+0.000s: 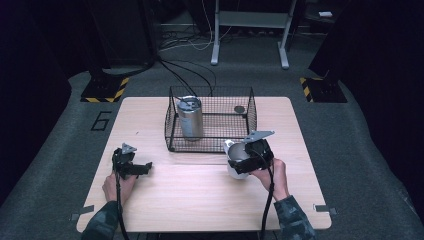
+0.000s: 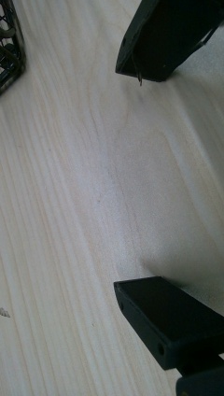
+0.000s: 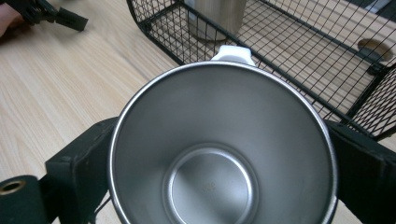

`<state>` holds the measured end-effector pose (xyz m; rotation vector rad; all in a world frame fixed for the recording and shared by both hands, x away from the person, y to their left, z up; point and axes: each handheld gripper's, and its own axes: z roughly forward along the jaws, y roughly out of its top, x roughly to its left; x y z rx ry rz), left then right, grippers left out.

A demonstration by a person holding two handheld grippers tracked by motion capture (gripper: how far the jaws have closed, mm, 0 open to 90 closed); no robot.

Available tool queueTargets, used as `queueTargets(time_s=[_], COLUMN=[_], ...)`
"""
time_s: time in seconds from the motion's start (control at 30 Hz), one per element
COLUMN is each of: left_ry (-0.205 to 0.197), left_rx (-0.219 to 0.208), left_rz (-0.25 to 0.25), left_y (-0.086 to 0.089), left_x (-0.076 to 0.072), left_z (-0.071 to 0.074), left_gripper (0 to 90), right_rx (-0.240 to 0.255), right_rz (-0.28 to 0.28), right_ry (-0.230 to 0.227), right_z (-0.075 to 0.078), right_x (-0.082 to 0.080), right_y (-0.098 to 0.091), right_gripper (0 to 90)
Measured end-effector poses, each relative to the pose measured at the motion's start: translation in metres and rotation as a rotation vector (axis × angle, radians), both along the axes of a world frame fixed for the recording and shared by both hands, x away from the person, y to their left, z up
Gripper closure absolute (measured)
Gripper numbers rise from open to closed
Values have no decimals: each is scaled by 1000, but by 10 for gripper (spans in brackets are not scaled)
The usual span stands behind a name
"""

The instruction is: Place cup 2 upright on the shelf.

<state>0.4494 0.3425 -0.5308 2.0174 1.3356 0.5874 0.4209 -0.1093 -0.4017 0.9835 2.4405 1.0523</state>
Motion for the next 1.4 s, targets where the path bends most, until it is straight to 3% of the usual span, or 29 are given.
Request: queueTargets(time_s=[0.13, 0.47, 0.87, 1.1, 1.4], left_ry=[5, 2, 2, 4, 2], left_rx=[2, 1, 0, 2, -1], left_rz=[2, 2, 2, 3, 3], left_y=[0, 0, 0, 0, 0], left_x=[0, 0, 0, 0, 0], left_z=[0, 0, 0, 0, 0], left_gripper=[0, 0, 0, 0, 0], right_rx=[39, 25, 64, 55, 32], right_rz=[0, 17, 15, 7, 7], right_ry=[9, -23, -57, -66, -77], right_z=[7, 28, 56, 71, 79], right_x=[2, 5, 15, 22, 35], right_y=[-1, 3, 1, 0, 0], right_gripper=[56, 56, 56, 56, 56])
